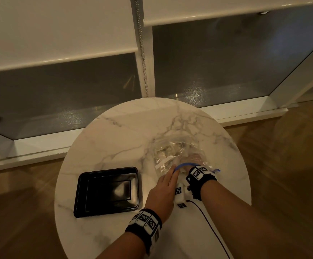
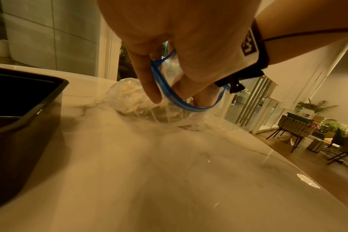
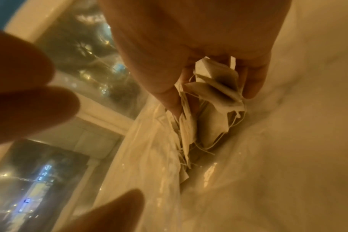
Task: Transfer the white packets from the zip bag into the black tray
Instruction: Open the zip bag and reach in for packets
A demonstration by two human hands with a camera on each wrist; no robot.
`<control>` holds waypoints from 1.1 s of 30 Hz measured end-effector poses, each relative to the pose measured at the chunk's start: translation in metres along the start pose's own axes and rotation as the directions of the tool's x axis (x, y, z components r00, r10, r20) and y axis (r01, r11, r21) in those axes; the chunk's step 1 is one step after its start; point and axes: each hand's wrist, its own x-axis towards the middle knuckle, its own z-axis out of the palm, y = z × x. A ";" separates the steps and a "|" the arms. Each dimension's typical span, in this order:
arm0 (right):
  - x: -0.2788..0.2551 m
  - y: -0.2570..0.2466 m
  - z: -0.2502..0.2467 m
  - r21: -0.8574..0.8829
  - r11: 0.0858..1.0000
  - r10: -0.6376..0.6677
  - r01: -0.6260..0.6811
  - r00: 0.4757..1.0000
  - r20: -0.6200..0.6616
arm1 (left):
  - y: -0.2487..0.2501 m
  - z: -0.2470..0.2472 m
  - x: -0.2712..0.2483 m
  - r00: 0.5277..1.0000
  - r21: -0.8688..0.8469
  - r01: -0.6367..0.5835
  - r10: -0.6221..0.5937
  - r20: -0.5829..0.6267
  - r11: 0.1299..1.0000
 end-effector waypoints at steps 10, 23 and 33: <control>0.000 -0.001 0.014 -0.035 0.999 -0.046 0.036 0.948 -0.316 | -0.003 0.005 0.003 0.999 0.067 0.012 -0.010 -0.034 0.998; -0.044 0.055 0.045 0.480 0.813 -0.198 0.328 0.933 -0.301 | 0.008 0.000 -0.014 0.994 -0.101 0.097 -0.100 -0.033 0.990; -0.075 0.108 0.034 0.916 0.367 -0.347 0.160 0.937 -0.025 | 0.021 0.005 -0.042 0.833 -0.708 0.250 -0.519 -0.191 0.661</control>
